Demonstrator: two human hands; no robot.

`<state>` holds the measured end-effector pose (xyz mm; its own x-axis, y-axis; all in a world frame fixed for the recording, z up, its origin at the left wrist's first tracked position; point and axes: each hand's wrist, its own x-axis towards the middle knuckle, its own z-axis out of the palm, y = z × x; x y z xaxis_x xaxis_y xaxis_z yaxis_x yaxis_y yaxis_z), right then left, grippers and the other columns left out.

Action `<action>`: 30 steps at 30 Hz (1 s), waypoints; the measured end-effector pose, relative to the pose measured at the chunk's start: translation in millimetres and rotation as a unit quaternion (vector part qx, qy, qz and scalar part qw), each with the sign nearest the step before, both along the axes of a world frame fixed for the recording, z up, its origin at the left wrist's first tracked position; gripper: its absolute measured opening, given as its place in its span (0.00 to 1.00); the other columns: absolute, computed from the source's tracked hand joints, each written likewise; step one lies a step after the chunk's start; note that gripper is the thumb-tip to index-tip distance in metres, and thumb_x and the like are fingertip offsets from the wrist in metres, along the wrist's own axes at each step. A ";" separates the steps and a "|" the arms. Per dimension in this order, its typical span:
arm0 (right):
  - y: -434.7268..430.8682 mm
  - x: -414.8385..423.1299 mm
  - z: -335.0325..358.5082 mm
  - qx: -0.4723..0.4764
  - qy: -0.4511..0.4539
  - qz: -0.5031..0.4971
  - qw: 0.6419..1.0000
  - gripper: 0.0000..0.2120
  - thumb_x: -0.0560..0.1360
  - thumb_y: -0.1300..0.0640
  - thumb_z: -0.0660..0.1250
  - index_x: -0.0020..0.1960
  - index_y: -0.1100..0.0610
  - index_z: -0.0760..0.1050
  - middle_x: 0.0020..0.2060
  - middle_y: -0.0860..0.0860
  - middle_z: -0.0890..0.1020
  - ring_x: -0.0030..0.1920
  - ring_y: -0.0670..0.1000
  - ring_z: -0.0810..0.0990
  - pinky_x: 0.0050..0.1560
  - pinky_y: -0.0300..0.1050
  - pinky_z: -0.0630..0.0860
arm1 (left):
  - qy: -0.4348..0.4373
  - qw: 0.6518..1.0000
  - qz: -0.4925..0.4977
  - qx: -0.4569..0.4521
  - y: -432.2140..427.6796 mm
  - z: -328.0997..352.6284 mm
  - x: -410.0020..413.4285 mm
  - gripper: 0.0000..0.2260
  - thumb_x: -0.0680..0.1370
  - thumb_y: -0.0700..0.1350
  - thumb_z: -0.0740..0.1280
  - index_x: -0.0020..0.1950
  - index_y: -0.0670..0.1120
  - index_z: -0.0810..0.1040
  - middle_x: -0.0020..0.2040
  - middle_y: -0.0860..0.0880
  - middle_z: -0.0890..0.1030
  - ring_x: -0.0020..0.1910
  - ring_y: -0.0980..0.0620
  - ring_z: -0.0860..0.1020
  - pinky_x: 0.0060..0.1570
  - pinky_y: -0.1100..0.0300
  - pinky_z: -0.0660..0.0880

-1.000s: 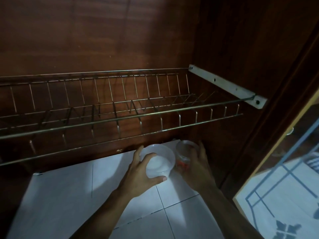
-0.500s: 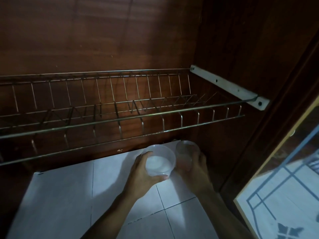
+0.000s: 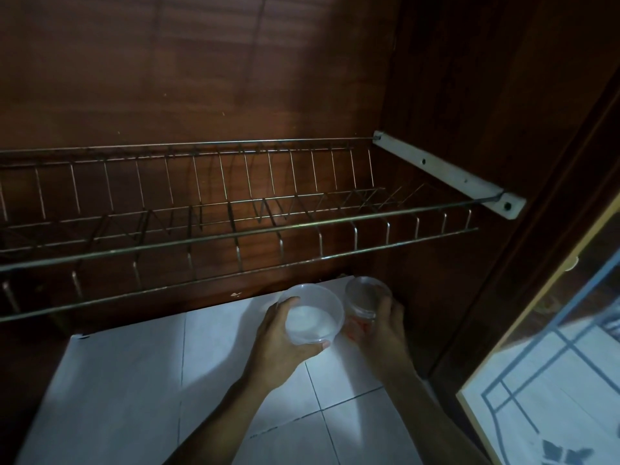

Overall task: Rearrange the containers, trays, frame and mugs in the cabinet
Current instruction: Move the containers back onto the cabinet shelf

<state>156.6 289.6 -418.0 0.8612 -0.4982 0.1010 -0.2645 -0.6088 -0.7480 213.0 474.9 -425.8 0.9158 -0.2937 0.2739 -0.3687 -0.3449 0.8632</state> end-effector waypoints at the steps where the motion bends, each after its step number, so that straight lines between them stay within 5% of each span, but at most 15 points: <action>1: 0.8 0.1 -1.4 0.004 0.003 0.002 1.000 0.44 0.74 0.38 0.67 0.79 0.55 0.48 0.75 0.60 0.55 0.74 0.62 0.61 0.68 0.57 0.69 | 0.002 1.000 0.001 0.001 -0.4 0.1 0.1 0.37 0.61 0.55 0.82 0.65 0.59 0.68 0.65 0.58 0.72 0.64 0.60 0.69 0.59 0.72 0.66; 5: 0.5 1.0 -1.1 -0.028 0.010 -0.009 1.000 0.45 0.73 0.38 0.68 0.78 0.57 0.51 0.74 0.63 0.58 0.73 0.64 0.63 0.67 0.58 0.70 | 0.007 1.000 0.012 -0.002 -0.2 1.1 -1.1 0.39 0.60 0.54 0.82 0.67 0.54 0.70 0.66 0.57 0.72 0.64 0.58 0.70 0.57 0.77 0.64; 12: 2.1 -6.2 13.7 -0.043 -0.022 -0.006 0.999 0.41 0.73 0.44 0.71 0.76 0.61 0.56 0.70 0.62 0.62 0.69 0.63 0.68 0.66 0.55 0.71 | -0.001 1.000 0.017 -0.009 8.0 8.9 -14.7 0.41 0.55 0.67 0.77 0.65 0.57 0.71 0.64 0.60 0.73 0.63 0.60 0.71 0.64 0.61 0.70; 17: 5.7 -20.4 28.2 -0.053 -0.046 0.002 0.998 0.38 0.73 0.48 0.72 0.74 0.58 0.56 0.68 0.60 0.62 0.66 0.61 0.70 0.63 0.56 0.73 | -0.011 1.000 0.019 -0.017 18.5 25.8 -28.7 0.41 0.57 0.61 0.81 0.67 0.55 0.72 0.64 0.60 0.73 0.63 0.59 0.71 0.63 0.61 0.71; 21: 12.2 -36.9 43.8 -0.067 -0.061 0.000 0.996 0.35 0.74 0.49 0.72 0.72 0.52 0.55 0.67 0.57 0.62 0.64 0.60 0.73 0.61 0.56 0.75 | -0.030 0.999 0.029 -0.014 29.2 44.1 -40.8 0.43 0.53 0.68 0.77 0.65 0.55 0.74 0.62 0.62 0.76 0.61 0.60 0.72 0.61 0.60 0.73; 30: 35.8 -93.0 87.9 -0.086 -0.098 0.052 0.990 0.33 0.75 0.53 0.71 0.73 0.56 0.57 0.67 0.58 0.62 0.62 0.57 0.73 0.58 0.41 0.71 | -0.047 0.998 0.036 0.006 65.8 84.9 -90.3 0.44 0.53 0.71 0.75 0.66 0.55 0.74 0.62 0.60 0.76 0.60 0.58 0.73 0.59 0.58 0.75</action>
<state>63.6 325.4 -330.1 0.8630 -0.3679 0.3463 -0.0539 -0.7485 -0.6610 122.7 540.6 -340.8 0.9053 -0.2311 0.3564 -0.4214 -0.3844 0.8214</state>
